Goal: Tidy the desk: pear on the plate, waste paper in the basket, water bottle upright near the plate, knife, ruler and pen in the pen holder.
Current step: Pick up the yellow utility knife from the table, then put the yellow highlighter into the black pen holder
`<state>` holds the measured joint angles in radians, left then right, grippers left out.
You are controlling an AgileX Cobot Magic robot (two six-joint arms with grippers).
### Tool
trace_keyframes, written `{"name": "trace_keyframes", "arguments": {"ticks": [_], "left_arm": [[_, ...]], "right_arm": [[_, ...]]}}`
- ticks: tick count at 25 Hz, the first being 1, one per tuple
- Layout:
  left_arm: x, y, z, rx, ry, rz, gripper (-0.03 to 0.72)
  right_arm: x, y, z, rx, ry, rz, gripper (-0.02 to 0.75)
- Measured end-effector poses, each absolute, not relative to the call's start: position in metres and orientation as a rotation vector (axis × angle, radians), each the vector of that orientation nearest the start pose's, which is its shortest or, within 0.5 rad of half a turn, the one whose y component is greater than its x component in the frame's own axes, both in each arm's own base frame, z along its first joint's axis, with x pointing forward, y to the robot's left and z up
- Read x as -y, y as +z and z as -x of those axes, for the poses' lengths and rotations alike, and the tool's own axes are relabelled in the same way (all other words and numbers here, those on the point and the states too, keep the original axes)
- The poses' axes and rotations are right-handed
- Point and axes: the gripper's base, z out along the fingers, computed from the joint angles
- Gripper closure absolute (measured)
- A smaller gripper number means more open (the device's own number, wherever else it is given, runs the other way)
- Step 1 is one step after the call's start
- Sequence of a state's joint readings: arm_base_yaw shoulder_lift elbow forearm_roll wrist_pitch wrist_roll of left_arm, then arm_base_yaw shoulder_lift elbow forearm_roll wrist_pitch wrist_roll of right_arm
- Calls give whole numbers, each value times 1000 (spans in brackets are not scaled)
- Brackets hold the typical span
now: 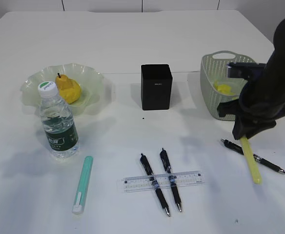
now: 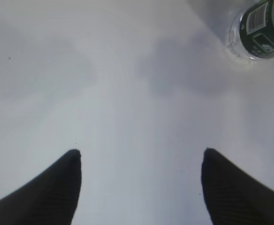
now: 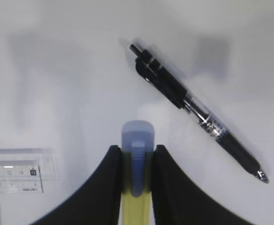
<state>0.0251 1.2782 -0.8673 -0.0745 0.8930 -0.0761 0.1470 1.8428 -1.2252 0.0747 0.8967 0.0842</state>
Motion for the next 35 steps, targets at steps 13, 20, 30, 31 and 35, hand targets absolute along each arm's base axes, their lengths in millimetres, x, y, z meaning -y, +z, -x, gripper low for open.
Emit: {"name": "trace_keyframes", "arguments": {"ticks": [13,20,30,31,35], "left_arm": [[0,260,-230,-2802,-106,192,127],[0,260,-229,-2810,-106,192,127],[0,260,-229,-2810,-106,192,137],[0,260,-229,-2810,-106,192,141],[0,260,-230,-2804,-106,192,144]], "right_arm": [[-82,295,-393,-2597,292,245,611],[-124,308,-404,-2314,266,461,611],[-146,284,-439,-2096,205,483,611],[-147,282,-442,-2076,199,477,611],[-150,278,-456,-2000,182,451,611]]}}
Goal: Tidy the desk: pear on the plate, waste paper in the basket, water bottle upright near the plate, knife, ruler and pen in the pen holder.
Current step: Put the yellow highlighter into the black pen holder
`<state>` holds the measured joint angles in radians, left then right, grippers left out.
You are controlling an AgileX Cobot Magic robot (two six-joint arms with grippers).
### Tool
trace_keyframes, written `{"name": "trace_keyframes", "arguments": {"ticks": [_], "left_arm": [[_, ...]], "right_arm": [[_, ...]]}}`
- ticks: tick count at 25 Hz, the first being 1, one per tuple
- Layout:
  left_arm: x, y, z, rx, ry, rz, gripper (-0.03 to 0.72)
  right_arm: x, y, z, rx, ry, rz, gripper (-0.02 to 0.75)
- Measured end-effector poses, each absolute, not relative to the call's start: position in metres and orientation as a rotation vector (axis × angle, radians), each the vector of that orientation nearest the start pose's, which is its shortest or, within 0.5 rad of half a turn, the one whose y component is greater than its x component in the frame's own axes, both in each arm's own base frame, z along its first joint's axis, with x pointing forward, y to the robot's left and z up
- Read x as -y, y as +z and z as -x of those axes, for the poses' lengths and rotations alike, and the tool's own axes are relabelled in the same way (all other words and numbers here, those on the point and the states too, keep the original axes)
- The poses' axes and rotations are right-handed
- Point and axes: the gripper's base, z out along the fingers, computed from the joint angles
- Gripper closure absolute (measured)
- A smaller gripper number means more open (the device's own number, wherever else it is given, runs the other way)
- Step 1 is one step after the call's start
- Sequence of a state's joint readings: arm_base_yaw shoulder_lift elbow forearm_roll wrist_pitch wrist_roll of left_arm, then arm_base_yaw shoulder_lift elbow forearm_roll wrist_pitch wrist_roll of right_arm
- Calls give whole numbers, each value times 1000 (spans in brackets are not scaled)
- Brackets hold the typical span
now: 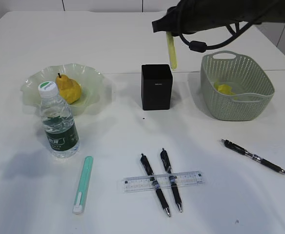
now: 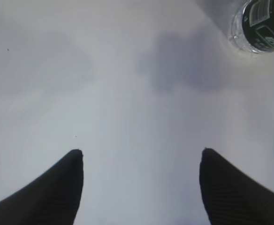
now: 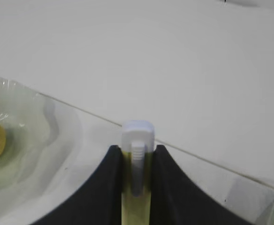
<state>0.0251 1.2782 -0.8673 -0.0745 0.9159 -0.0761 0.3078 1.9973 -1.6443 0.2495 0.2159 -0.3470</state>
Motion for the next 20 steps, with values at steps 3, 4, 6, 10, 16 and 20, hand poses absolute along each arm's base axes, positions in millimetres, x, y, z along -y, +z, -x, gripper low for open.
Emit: {"name": "trace_keyframes", "arguments": {"ticks": [3,4,6,10,16,20], "left_arm": [[0,260,-231,-2792,-105,192,145],[0,260,-231,-2788,-105,192,145],[-1,260,-232,-2784,-105,191,145],[-1,261,-232,-2775,-105,191,145],[-1,261,-233,-2768,-105,191,148],[-1,261,-233,-2768,-105,191,151]], "right_arm": [[-152,276,-467,-1951,176,424,611],[-153,273,-470,-1936,173,419,611],[-155,272,-474,-1905,175,399,611],[-165,266,-482,-1870,181,394,611],[-175,244,-490,-1869,184,393,611],[-177,225,-495,-1884,180,389,611]]}}
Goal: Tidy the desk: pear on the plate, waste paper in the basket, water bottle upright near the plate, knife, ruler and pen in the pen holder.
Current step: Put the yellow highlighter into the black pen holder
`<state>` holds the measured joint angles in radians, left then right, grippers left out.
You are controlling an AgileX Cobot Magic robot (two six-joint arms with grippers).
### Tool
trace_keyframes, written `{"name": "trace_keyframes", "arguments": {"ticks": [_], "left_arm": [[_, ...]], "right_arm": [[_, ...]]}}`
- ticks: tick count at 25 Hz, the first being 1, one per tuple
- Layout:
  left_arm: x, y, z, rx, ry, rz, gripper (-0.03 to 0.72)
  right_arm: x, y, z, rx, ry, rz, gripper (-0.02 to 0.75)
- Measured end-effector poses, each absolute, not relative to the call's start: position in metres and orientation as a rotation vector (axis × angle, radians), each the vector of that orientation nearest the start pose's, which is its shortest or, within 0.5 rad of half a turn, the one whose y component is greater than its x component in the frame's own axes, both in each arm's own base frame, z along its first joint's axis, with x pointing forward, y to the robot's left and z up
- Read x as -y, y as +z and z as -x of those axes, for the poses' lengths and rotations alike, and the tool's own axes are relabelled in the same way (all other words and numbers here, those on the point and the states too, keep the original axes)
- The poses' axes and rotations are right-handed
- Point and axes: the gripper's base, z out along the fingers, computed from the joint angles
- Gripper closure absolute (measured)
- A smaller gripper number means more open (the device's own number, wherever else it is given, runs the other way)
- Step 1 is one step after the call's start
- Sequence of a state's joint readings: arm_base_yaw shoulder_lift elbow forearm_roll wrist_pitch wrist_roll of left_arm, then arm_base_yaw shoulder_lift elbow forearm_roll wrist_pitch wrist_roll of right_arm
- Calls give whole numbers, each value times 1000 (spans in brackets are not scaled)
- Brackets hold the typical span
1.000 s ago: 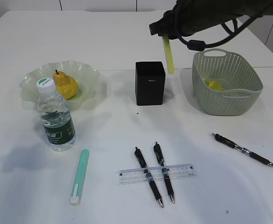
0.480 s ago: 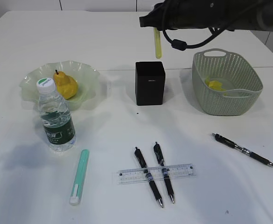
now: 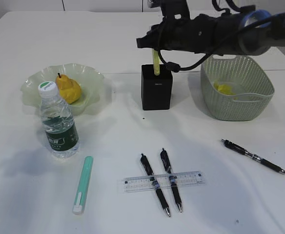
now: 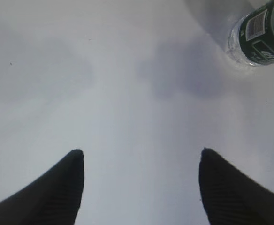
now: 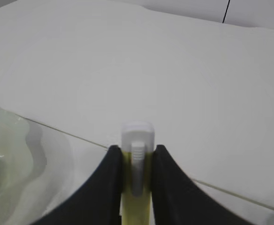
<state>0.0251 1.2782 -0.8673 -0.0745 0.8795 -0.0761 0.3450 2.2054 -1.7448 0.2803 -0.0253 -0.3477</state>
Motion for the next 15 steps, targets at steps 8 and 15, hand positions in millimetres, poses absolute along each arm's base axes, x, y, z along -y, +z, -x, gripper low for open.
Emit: {"name": "trace_keyframes", "arguments": {"ticks": [8,15], "left_arm": [[-1,261,-233,-2768,-105,191,156],[-1,261,-232,-2774,-105,191,158]], "right_arm": [[-179,204,-495,-1965,185,416,571],[-179,202,-494,-1987,190,426,484]]}}
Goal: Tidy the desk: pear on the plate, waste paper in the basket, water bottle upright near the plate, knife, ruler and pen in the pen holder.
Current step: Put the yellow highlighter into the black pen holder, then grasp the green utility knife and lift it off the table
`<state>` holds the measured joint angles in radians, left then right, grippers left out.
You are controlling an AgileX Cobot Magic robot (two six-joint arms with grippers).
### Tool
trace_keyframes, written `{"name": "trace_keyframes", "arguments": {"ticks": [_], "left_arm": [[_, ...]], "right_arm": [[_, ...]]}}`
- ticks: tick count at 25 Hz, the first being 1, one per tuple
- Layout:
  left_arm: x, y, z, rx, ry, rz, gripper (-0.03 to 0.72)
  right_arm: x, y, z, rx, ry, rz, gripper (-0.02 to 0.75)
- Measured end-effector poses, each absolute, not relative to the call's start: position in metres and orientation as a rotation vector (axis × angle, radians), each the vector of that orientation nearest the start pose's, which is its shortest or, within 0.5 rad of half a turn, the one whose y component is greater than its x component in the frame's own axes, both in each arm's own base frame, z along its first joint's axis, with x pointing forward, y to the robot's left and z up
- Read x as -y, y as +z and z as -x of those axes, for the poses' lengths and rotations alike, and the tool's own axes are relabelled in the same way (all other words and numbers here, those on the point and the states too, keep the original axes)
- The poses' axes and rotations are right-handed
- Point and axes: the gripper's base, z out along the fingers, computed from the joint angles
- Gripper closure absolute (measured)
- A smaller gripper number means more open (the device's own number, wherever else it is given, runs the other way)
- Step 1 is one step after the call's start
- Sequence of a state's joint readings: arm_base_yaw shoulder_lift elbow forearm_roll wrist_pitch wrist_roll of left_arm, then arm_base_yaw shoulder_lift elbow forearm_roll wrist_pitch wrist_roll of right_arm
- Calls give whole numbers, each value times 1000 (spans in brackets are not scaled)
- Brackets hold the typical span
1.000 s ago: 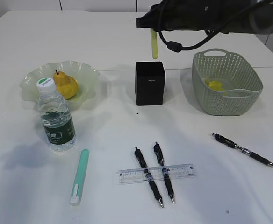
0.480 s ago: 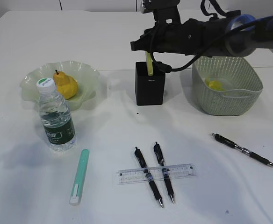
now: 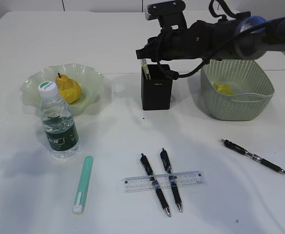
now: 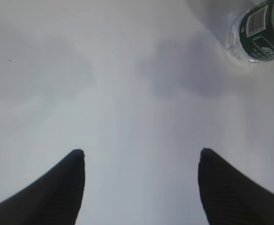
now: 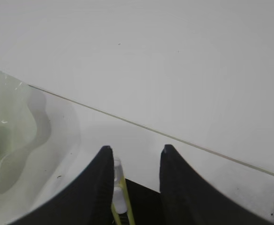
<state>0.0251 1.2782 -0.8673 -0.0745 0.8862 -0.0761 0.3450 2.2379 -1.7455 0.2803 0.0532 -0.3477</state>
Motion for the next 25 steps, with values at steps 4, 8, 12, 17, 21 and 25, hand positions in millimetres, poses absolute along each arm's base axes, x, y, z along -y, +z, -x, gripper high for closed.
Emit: {"name": "trace_keyframes", "arguments": {"ticks": [4,8,12,17,21,25], "left_arm": [[-1,260,-232,-2784,-105,191,158],[0,260,-231,-2788,-105,192,158],[0,260,-231,-2788,-105,192,158],[0,260,-231,-2788,-105,192,160],[0,260,-231,-2788,-105,192,161],[-1,261,-232,-2776,-105,191,162]], "right_arm": [[-179,201,-494,-2003,195,428,476],[-179,215,-483,-2080,237,452,475],[-179,242,-463,-2193,303,507,475],[-174,278,-429,-2348,384,576,475],[-167,305,-402,-2459,404,606,475],[-154,328,-377,-2565,354,605,475]]}}
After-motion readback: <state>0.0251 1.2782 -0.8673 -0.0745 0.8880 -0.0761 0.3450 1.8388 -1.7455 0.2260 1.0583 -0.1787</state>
